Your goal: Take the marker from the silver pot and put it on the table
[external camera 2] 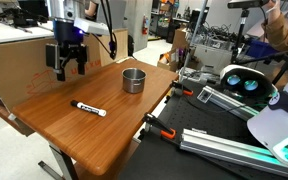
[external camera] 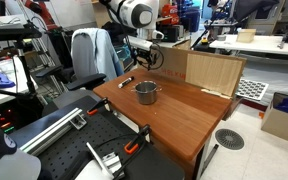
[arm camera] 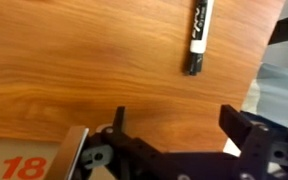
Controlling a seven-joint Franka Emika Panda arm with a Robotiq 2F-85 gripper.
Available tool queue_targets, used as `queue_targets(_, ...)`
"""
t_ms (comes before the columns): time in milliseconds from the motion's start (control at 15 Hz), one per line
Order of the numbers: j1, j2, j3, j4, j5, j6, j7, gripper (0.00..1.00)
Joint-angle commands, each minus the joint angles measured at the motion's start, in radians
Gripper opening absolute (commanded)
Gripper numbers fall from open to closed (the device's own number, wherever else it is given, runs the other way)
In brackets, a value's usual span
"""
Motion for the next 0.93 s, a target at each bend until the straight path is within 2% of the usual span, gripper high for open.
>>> queue_targets(0,0.013,-0.105,-0.002,-0.061,-0.026,0.011,0.006,1.00)
queue_targets(200,0.021,-0.193,-0.003,-0.097,-0.029,-0.018,0.006,1.00)
queue_targets(267,0.017,-0.139,0.003,-0.046,-0.006,-0.007,0.002,1.00)
queue_targets(400,0.018,-0.180,0.002,-0.076,-0.006,-0.014,0.002,1.00)
queue_targets(867,0.018,-0.183,0.001,-0.090,-0.007,-0.014,0.002,1.00)
